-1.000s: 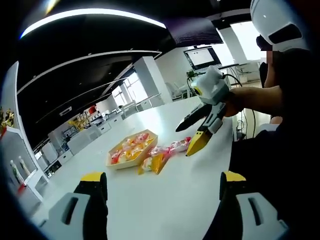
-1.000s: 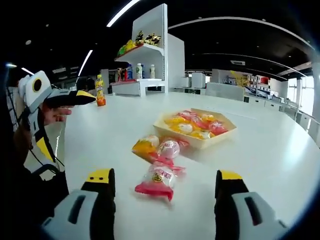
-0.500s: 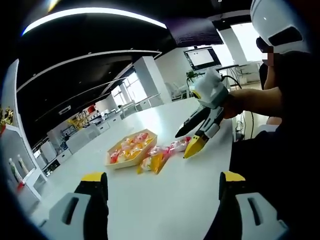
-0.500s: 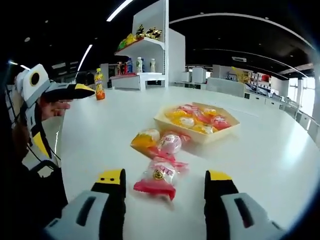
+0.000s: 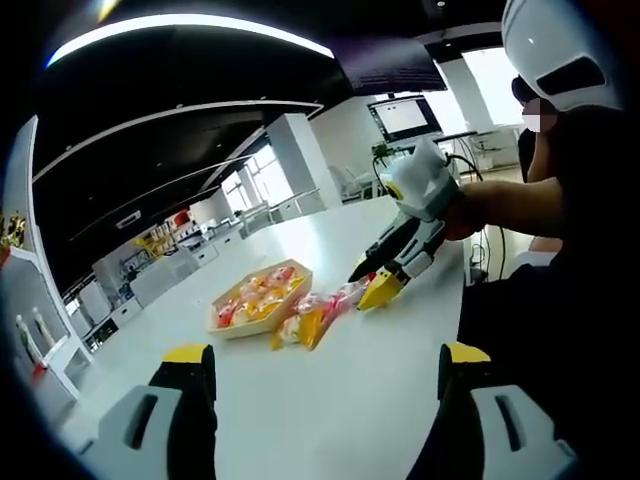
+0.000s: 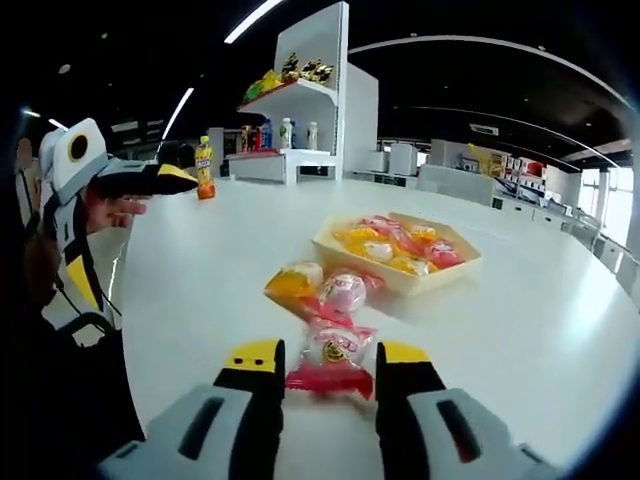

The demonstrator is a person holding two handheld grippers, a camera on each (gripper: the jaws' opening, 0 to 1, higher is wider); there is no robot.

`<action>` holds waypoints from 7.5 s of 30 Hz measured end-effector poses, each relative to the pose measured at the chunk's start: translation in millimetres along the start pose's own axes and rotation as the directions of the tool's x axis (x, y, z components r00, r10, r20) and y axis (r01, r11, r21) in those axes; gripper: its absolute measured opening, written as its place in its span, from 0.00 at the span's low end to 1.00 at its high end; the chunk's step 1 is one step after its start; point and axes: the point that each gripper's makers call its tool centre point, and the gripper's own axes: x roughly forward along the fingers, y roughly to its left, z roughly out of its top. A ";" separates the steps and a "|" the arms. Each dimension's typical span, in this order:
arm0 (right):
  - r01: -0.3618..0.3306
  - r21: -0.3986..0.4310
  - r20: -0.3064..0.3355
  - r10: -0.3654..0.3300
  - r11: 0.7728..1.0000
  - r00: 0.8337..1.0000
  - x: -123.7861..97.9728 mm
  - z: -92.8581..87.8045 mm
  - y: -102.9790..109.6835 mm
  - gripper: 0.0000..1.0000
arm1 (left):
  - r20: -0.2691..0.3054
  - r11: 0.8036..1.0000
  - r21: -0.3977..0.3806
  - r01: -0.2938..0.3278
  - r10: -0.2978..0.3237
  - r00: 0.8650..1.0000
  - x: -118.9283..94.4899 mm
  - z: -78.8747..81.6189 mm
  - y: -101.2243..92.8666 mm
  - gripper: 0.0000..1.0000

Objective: Pick up the marshmallows scattered on the table and place them into the bowl on the table

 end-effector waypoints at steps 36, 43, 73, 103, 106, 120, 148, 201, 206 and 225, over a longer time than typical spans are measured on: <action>-0.027 0.036 0.008 0.027 0.999 1.000 -4.8 -0.3 5.2 0.16 | 0.008 1.000 -0.015 -0.015 0.015 1.000 -0.9 1.7 2.8 0.90; -0.016 0.053 0.016 0.015 0.998 1.000 -9.1 1.2 0.9 0.15 | 0.011 1.000 -0.020 -0.009 0.010 1.000 -0.9 3.4 1.9 0.90; 0.038 0.094 0.045 -0.042 0.995 0.998 -24.7 12.2 -22.3 0.15 | -0.006 1.000 -0.013 -0.015 0.015 1.000 -1.2 -0.7 3.9 0.89; 0.032 0.036 0.110 -0.036 0.999 0.993 0.8 67.3 -44.9 0.15 | -0.017 1.000 -0.001 -0.009 0.009 1.000 1.7 -1.6 5.4 0.89; 0.033 0.034 0.115 -0.037 0.999 0.993 9.1 72.5 -50.3 0.15 | -0.015 1.000 -0.002 -0.010 0.010 1.000 1.6 -1.4 5.9 0.89; 0.080 0.001 0.088 -0.079 0.997 0.993 53.9 81.0 -77.0 0.15 | -0.039 1.000 -0.016 -0.016 0.016 0.999 5.9 -11.1 14.0 0.89; 0.151 -0.082 0.012 -0.151 0.985 0.988 100.8 68.8 -98.5 0.18 | -0.056 0.999 -0.043 -0.004 0.002 0.998 23.5 -20.2 31.4 0.89; 0.123 0.024 0.036 -0.124 0.992 0.992 5.1 46.1 -82.0 0.97 | -0.035 1.000 0.017 0.002 -0.002 0.999 8.9 2.4 7.3 0.89; 0.100 0.007 0.041 -0.100 0.995 0.994 -23.3 42.8 -65.5 0.97 | -0.024 1.000 0.020 0.004 -0.003 1.000 4.1 6.5 0.8 0.89; 0.097 0.138 0.041 -0.104 0.986 0.994 -82.6 13.9 -78.9 0.97 | -0.013 1.000 0.022 0.004 -0.004 1.000 -5.6 10.0 -11.9 0.89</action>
